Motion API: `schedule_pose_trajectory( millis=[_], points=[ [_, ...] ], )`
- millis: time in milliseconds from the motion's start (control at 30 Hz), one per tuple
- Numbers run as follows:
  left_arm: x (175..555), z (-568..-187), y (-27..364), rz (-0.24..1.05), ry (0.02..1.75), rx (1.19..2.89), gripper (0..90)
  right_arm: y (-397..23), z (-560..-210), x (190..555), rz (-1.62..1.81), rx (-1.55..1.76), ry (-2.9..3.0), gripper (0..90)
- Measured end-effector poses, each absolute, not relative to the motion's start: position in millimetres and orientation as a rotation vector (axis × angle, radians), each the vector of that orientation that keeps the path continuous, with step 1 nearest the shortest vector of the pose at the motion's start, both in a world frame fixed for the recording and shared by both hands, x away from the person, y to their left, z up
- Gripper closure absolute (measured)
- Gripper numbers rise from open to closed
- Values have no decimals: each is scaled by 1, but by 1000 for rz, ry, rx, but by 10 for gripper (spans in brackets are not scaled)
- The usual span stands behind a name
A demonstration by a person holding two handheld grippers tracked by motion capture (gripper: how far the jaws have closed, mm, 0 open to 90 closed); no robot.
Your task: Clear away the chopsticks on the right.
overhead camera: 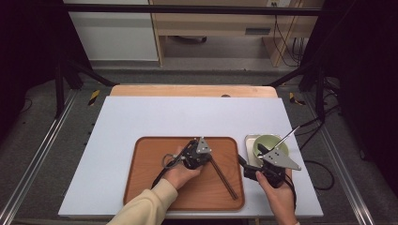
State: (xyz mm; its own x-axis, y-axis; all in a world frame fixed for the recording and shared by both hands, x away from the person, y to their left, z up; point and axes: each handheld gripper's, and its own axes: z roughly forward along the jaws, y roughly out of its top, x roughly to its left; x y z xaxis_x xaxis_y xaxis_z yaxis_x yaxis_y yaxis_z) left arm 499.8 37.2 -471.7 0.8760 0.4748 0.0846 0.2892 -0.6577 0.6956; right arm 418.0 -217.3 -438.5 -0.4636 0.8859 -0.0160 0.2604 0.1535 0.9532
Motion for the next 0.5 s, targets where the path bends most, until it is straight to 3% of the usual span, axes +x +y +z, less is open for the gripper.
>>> schedule_pose_trajectory(
  millis=[500],
  points=[
    [504,-469,23,343,455,2387,899,-223,-438,418,1327,1109,1819,181]
  ],
)
